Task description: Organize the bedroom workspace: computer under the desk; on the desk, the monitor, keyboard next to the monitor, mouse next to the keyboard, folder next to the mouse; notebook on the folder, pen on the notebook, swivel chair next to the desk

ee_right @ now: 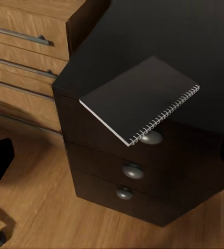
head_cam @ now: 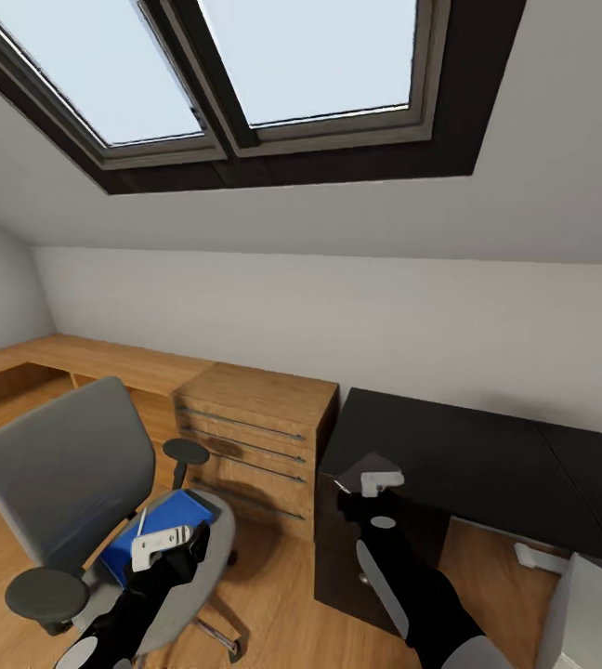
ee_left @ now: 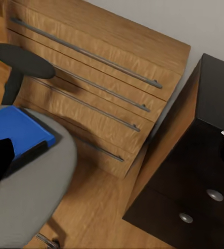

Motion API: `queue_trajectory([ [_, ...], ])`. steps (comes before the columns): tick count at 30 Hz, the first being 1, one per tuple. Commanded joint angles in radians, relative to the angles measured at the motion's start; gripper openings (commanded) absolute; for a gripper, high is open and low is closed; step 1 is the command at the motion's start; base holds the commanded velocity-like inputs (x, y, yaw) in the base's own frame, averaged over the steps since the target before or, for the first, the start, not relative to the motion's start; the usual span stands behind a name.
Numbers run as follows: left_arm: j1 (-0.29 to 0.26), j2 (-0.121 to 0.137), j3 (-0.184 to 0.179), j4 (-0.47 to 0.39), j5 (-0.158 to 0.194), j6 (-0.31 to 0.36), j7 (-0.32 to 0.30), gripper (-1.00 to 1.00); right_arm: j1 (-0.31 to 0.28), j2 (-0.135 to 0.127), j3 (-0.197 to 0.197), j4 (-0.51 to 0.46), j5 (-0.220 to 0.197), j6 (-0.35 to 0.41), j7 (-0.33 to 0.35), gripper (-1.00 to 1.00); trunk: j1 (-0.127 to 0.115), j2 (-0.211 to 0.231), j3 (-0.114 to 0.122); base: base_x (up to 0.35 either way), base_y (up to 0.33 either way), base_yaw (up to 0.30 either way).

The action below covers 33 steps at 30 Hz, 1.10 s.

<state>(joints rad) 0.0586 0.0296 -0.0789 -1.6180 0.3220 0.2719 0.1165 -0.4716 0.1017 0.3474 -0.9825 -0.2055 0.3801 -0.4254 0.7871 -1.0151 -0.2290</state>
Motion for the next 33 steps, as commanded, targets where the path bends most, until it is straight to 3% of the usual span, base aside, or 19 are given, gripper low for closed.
queue_trajectory([
  [1,0.0,0.001,-0.002,-0.002,0.01,0.004,0.009,1.0,-0.001,0.0,0.004,-0.001,-0.008,0.003,-0.009,1.0,-0.004,0.006,0.002,0.0,0.0,0.275],
  [17,0.0,0.001,-0.001,-0.001,0.009,0.007,0.01,1.0,-0.001,0.0,0.023,0.001,-0.006,0.002,-0.009,1.0,-0.065,0.118,0.052,0.0,0.0,0.275],
  [33,0.0,0.002,0.006,0.0,0.009,0.007,0.011,1.0,-0.001,0.0,0.027,0.002,-0.006,0.002,-0.009,1.0,-0.065,0.118,0.047,0.0,0.0,0.275],
])
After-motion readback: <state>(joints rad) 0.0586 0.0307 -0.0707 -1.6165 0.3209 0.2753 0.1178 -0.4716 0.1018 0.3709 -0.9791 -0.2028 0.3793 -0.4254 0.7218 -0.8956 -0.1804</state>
